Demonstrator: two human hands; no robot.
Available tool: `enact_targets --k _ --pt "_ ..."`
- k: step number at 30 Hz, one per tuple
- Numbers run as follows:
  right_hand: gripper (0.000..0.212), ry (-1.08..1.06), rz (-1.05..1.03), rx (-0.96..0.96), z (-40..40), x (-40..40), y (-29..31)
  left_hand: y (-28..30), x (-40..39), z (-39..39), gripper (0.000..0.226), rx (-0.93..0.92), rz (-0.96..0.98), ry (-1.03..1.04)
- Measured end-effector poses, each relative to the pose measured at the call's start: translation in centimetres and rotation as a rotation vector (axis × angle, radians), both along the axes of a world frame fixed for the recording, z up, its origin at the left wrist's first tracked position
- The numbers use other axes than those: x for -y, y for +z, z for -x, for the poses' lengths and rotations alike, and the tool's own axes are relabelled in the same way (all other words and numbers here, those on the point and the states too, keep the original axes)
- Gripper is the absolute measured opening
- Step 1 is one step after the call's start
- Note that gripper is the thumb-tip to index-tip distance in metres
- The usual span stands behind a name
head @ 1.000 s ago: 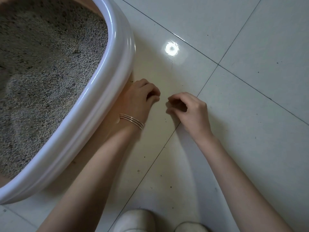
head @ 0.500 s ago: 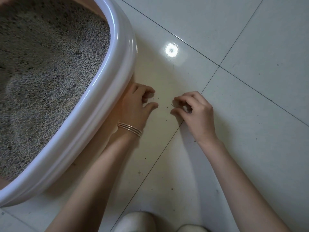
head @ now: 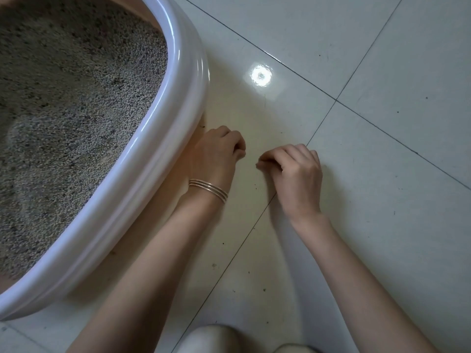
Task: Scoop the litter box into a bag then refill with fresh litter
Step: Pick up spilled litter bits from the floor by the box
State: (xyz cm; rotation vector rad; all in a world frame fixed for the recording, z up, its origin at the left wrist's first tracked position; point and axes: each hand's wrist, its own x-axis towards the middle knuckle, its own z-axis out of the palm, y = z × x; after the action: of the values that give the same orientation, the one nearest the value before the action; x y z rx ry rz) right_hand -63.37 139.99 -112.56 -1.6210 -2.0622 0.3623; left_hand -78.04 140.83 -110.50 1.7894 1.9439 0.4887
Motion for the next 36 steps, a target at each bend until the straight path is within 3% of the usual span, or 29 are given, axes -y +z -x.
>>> enact_targets --k 9,11,15,17,28,36 --pt "0.009 0.030 -0.084 0.160 0.4 0.1 -0.5 -0.6 0.3 -0.8 0.006 -0.295 -0.074 -0.117" --pt "0.011 0.062 -0.068 0.168 0.4 0.1 -0.7 -1.0 0.7 -0.6 0.005 -0.204 -0.076 -0.106" --pt "0.016 -0.004 0.092 -0.096 -1.1 0.2 0.1 -0.5 1.8 0.2 0.008 0.201 0.044 0.068" --pt "0.013 -0.051 0.117 -0.123 -1.8 0.2 0.3 -0.3 2.5 -0.1 0.010 0.267 0.036 0.103" --pt "0.025 0.111 0.071 -0.001 -1.4 -0.4 -0.4 -1.0 2.8 -2.5 0.005 0.147 0.010 0.184" --pt "0.010 0.177 0.007 0.048 -1.6 -1.0 -0.3 -0.6 2.7 -2.7 0.001 0.052 -0.017 0.128"
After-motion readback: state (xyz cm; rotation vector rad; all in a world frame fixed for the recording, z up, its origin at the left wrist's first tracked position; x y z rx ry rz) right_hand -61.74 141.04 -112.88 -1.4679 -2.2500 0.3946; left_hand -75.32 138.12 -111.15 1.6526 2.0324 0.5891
